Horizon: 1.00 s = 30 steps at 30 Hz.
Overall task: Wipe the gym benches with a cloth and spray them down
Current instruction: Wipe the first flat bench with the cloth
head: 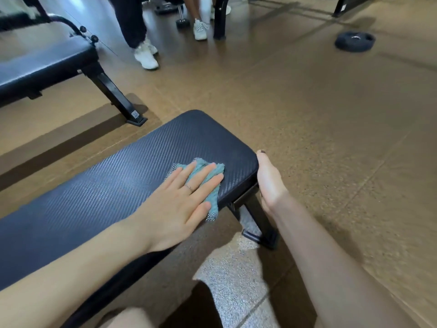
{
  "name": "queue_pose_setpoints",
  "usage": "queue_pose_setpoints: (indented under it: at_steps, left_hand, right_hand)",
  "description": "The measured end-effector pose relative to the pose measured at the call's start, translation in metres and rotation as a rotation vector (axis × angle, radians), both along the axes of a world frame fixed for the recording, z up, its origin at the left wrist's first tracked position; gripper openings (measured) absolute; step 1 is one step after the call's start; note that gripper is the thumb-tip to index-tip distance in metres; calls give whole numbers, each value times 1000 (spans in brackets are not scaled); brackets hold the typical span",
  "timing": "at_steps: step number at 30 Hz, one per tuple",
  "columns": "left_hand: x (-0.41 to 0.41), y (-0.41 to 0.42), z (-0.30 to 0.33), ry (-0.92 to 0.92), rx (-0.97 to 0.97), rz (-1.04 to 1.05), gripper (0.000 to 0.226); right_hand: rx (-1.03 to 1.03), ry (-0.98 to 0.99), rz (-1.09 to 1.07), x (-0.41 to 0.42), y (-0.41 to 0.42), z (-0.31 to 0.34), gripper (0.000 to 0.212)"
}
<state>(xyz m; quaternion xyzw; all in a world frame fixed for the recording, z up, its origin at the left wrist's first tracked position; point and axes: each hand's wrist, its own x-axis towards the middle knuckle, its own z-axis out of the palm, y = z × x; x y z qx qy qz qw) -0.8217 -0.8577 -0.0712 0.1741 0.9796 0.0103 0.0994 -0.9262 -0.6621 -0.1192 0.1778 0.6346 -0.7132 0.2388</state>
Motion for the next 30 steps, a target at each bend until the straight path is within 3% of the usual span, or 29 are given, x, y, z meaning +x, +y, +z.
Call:
queue_pose_setpoints:
  at_steps: [7, 10, 13, 18, 23, 26, 30]
  left_hand:
    - [-62, 58, -10, 81, -30, 21, 68]
    - [-13, 29, -12, 132, -57, -74, 63]
    - [23, -4, -11, 122, -82, -103, 62]
    - [-14, 26, -18, 175, -119, -98, 64]
    - [-67, 75, -17, 210, -149, -97, 63]
    - [-45, 67, -15, 230, -147, -142, 62]
    - [9, 19, -16, 232, -146, -180, 64]
  right_hand:
    - [-164, 27, -28, 5, 11, -11, 41]
    - [-55, 8, -39, 10, 10, -14, 48]
    - [70, -22, -10, 14, 9, -20, 74]
    - [159, -98, -24, 17, 0, -20, 85]
    - [125, -29, -4, 13, 10, -21, 63]
    - [99, -25, 14, 12, 12, -28, 62]
    - [81, -41, -4, -2, 8, -59, 99]
